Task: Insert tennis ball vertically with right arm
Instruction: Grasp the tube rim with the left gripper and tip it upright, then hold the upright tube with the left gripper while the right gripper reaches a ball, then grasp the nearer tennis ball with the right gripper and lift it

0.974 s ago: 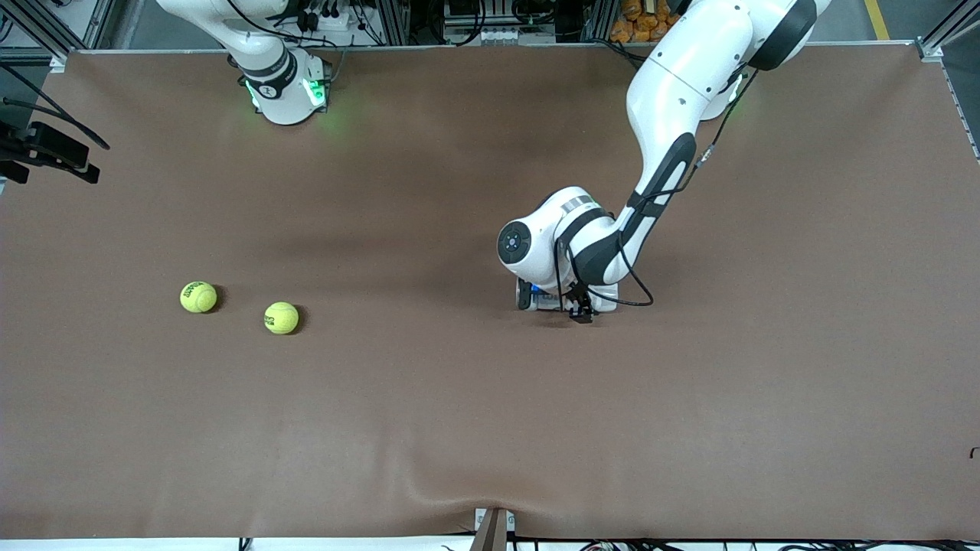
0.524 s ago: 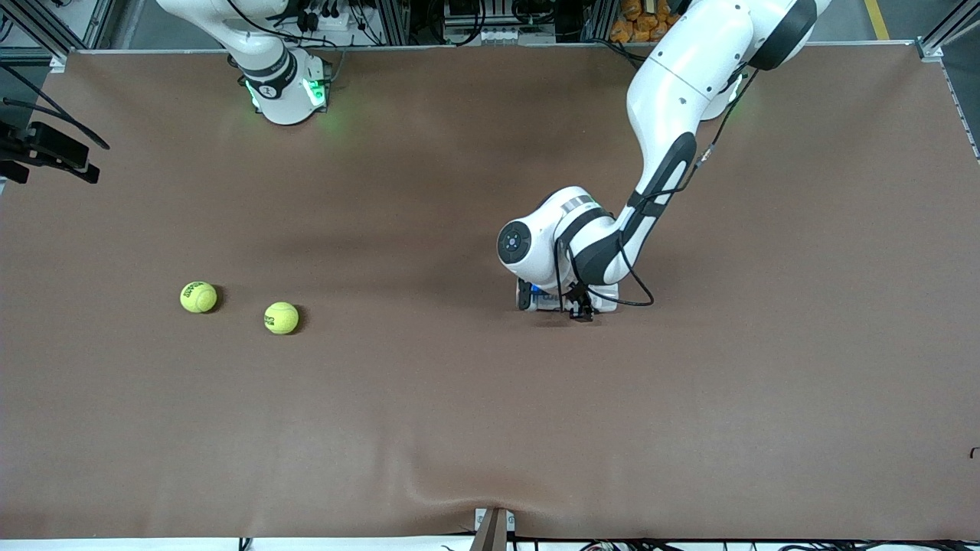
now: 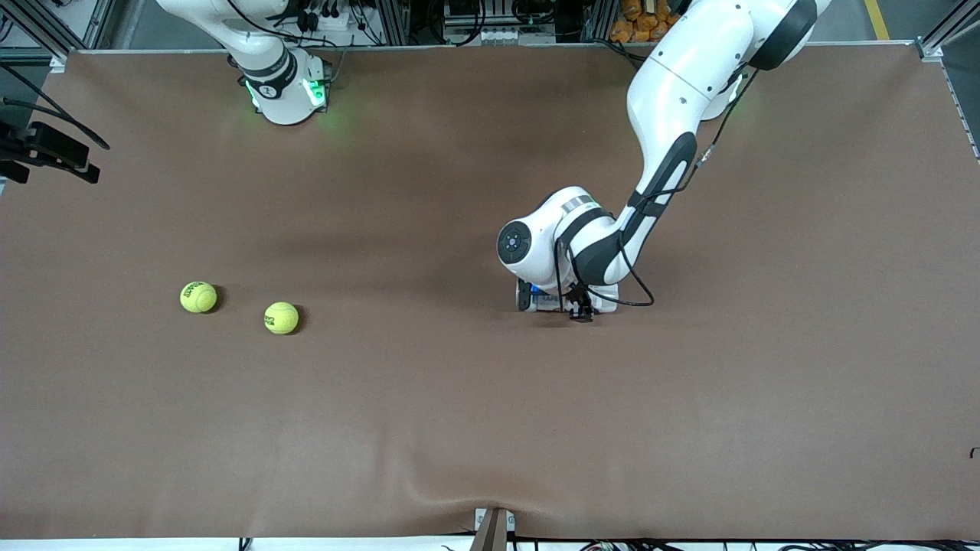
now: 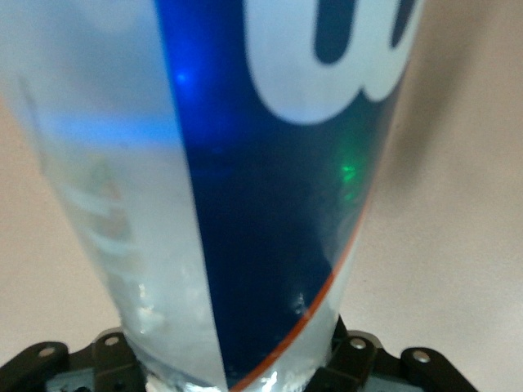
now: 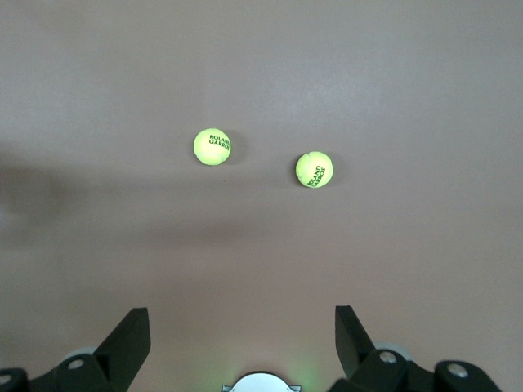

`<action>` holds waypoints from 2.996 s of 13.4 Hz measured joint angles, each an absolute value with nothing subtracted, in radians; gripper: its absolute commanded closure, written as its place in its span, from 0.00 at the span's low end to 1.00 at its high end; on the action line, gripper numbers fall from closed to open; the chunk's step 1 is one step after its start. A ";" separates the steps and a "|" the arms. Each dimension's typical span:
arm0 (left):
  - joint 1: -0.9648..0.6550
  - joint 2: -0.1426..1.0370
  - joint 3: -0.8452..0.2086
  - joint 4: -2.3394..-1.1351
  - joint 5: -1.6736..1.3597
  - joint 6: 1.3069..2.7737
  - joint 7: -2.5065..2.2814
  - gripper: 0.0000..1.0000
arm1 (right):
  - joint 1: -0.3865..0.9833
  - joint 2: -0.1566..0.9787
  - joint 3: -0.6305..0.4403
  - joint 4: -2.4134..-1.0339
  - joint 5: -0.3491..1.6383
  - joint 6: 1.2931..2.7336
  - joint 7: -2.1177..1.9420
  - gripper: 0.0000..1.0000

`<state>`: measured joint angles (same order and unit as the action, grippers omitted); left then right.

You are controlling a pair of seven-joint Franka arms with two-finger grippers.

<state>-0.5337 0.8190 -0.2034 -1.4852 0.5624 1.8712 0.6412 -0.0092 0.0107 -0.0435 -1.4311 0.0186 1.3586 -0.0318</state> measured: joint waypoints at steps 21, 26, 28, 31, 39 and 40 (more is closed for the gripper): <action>-0.554 0.817 -0.220 -1.440 0.435 2.288 0.467 0.24 | -0.014 0.256 -0.046 -1.436 0.017 1.401 -0.032 0.00; -0.566 0.818 -0.232 -1.441 0.386 2.455 0.341 0.24 | -0.017 0.340 -0.045 -1.447 0.017 1.520 -0.027 0.00; -0.578 0.821 -0.233 -1.443 0.345 2.533 0.302 0.24 | -0.015 0.363 -0.040 -1.470 0.019 1.563 -0.020 0.00; -0.602 0.829 -0.233 -1.444 0.312 2.623 0.248 0.24 | -0.007 0.415 -0.035 -1.498 0.048 1.624 0.030 0.00; -0.607 0.890 -0.233 -1.448 0.305 2.928 0.097 0.23 | 0.077 0.468 -0.029 -1.738 0.130 2.011 0.211 0.00; -0.612 0.899 -0.233 -1.450 0.296 2.979 0.086 0.23 | 0.088 0.471 -0.028 -1.764 0.130 2.038 0.214 0.00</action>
<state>-0.6116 0.8992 -0.2327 -1.4505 0.2963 2.9790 0.0863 0.0883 0.4707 -0.0285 -1.7642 0.1299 2.0376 0.2137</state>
